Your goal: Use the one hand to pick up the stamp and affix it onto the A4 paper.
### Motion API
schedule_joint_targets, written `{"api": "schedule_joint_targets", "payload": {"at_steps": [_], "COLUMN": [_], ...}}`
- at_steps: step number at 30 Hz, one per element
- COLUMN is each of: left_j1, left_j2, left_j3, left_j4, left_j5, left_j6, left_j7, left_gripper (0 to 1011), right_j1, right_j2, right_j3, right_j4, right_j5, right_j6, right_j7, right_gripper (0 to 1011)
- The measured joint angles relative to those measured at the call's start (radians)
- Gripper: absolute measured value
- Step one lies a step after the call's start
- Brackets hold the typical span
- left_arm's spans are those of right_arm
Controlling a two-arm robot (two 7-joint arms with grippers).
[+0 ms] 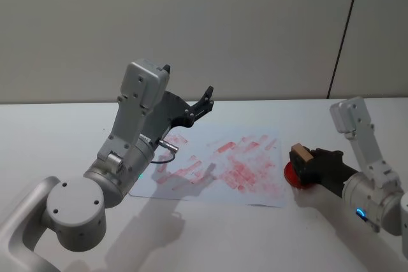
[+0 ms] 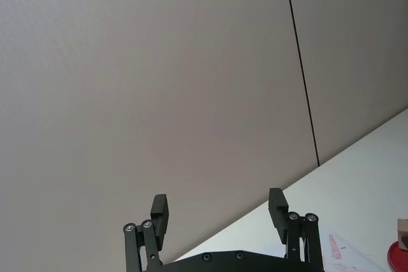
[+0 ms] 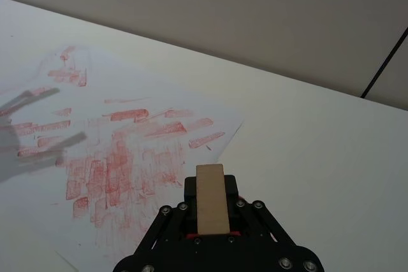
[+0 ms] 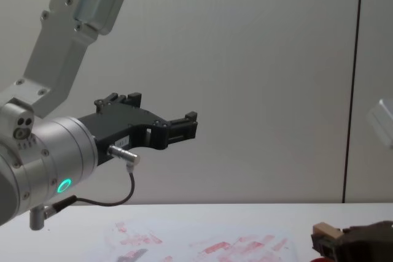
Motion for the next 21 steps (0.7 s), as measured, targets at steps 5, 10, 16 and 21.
{"api": "schedule_joint_targets", "payload": {"at_steps": [5, 10, 16, 21], "left_j1": [0.000, 0.000, 0.000, 0.000], "left_j2": [0.000, 0.000, 0.000, 0.000], "left_j3": [0.000, 0.000, 0.000, 0.000], "left_j4": [0.000, 0.000, 0.000, 0.000], "left_j5": [0.000, 0.000, 0.000, 0.000], "left_j6": [0.000, 0.000, 0.000, 0.000], "left_j7": [0.000, 0.000, 0.000, 0.000], "left_gripper": [1001, 1001, 1001, 1001], "right_j1": [0.001, 0.000, 0.000, 0.000], "right_j2": [0.000, -0.001, -0.001, -0.001], "right_j3": [-0.003, -0.005, -0.006, -0.007], "right_j4": [0.012, 0.020, 0.026, 0.029], "right_j5": [-0.015, -0.027, -0.035, -0.039], "right_j6": [0.001, 0.002, 0.002, 0.002], "right_j7": [-0.003, -0.009, -0.013, -0.015], "right_gripper": [220, 220, 355, 498]}}
